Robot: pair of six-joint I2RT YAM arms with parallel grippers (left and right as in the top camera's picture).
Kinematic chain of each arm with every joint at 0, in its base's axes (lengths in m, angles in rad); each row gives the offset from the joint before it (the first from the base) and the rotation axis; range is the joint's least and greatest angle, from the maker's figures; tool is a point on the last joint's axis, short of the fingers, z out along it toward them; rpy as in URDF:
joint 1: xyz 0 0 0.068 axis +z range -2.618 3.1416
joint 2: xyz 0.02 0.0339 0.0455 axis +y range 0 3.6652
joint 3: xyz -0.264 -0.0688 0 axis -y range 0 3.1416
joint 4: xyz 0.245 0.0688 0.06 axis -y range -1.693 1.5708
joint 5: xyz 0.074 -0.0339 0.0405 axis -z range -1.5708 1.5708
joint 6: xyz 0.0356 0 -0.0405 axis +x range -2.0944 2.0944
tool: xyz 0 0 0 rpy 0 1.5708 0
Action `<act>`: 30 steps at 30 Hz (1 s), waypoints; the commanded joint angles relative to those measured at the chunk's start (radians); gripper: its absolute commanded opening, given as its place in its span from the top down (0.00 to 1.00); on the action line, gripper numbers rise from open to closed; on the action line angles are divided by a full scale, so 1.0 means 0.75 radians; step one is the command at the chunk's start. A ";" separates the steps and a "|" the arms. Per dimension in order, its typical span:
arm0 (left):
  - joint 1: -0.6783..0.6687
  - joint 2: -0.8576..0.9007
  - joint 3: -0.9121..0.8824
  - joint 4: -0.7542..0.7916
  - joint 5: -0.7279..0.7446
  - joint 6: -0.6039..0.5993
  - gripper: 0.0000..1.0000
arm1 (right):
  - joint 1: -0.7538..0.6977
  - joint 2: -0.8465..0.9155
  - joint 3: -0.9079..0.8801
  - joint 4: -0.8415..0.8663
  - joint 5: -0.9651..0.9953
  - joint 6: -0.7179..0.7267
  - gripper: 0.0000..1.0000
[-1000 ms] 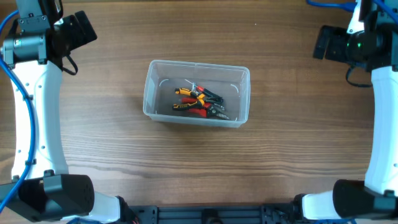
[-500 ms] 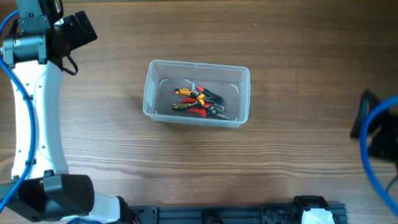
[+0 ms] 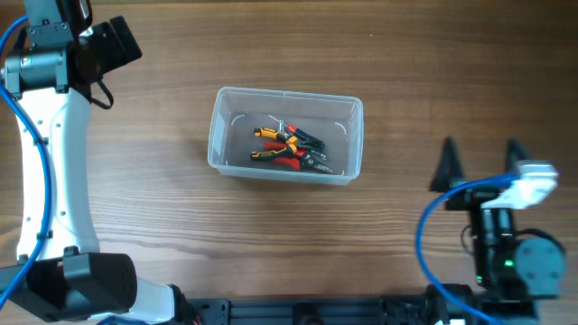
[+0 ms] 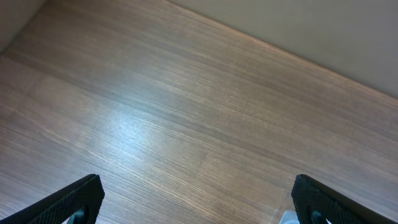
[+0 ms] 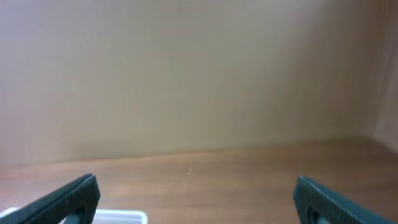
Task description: Pack container
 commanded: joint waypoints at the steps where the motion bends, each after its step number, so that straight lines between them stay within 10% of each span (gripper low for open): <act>1: 0.005 -0.002 -0.005 0.002 0.007 -0.022 0.00 | 0.006 -0.167 -0.276 0.143 -0.201 0.003 0.00; 30: 0.005 -0.002 -0.005 0.002 0.008 -0.022 0.00 | 0.006 -0.386 -0.656 0.224 -0.134 0.041 0.00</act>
